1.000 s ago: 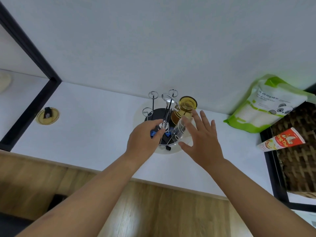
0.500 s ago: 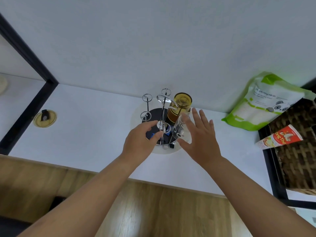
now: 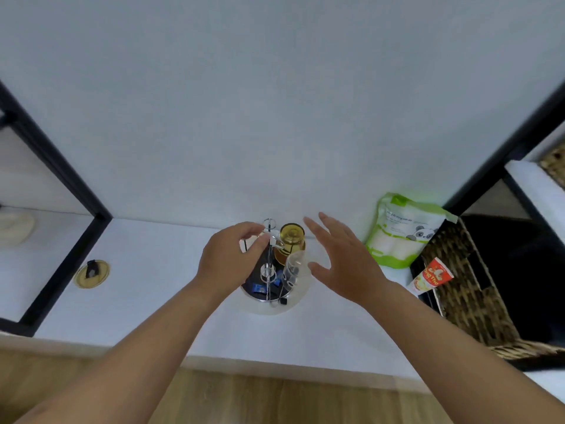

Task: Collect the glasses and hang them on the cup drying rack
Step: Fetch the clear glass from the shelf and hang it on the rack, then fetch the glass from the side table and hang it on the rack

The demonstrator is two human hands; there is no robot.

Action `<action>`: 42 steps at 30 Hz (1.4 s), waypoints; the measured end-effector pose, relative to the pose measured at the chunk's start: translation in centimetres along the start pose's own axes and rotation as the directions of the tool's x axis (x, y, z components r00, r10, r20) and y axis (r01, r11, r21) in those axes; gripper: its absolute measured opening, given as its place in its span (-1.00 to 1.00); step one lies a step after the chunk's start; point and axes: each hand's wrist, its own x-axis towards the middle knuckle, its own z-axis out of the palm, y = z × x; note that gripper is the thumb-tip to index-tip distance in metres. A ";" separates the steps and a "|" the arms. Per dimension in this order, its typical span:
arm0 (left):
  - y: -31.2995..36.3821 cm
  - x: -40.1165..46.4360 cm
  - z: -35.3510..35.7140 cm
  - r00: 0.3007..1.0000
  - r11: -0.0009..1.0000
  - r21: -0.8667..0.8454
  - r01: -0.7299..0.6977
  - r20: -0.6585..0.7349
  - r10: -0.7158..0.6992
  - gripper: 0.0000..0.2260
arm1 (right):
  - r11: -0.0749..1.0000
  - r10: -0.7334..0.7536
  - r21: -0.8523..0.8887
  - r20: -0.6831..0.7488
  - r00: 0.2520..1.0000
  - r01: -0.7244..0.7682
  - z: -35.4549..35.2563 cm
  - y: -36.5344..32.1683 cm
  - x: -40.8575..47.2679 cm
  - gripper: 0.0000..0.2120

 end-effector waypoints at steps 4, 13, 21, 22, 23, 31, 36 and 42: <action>7.2 0.7 -4.3 0.996 0.997 -0.003 -0.078 0.040 0.078 -0.68 | 0.997 0.021 0.076 -0.118 0.993 -0.012 -7.6 -2.5 0.0 -0.29; 27.6 -0.5 -15.6 0.938 0.937 -0.047 -0.346 -0.056 0.343 -0.67 | 0.998 -0.063 -0.013 -0.335 0.940 0.062 -29.7 -10.0 -3.7 -0.35; 38.6 -4.3 -22.4 0.850 0.844 -0.101 -0.527 -0.049 0.525 -0.67 | 1.000 0.002 0.020 -0.559 0.829 0.011 -40.4 -16.0 -10.7 -0.38; 39.6 -5.0 -22.8 0.836 0.828 -0.115 -0.549 -0.040 0.548 -0.67 | 0.999 0.017 0.036 -0.584 0.812 0.005 -41.0 -16.7 -11.9 -0.39; 40.7 -5.6 -23.0 0.821 0.812 -0.131 -0.569 -0.029 0.571 -0.67 | 0.999 0.033 0.051 -0.605 0.796 -0.002 -41.5 -17.3 -13.0 -0.39; 48.0 -11.1 -18.9 0.687 0.675 -0.351 -0.649 0.113 0.718 -0.68 | 0.976 0.215 0.183 -0.725 0.654 -0.118 -44.5 -17.9 -24.4 -0.41; 53.5 -15.7 -12.5 0.559 0.583 -0.459 -0.670 0.205 0.803 -0.66 | 0.941 0.328 0.219 -0.780 0.533 -0.258 -47.2 -15.3 -33.7 -0.43; 61.5 -22.4 -3.6 0.373 0.460 -0.562 -0.687 0.271 0.887 -0.65 | 0.872 0.421 0.271 -0.840 0.342 -0.408 -49.7 -11.1 -46.4 -0.45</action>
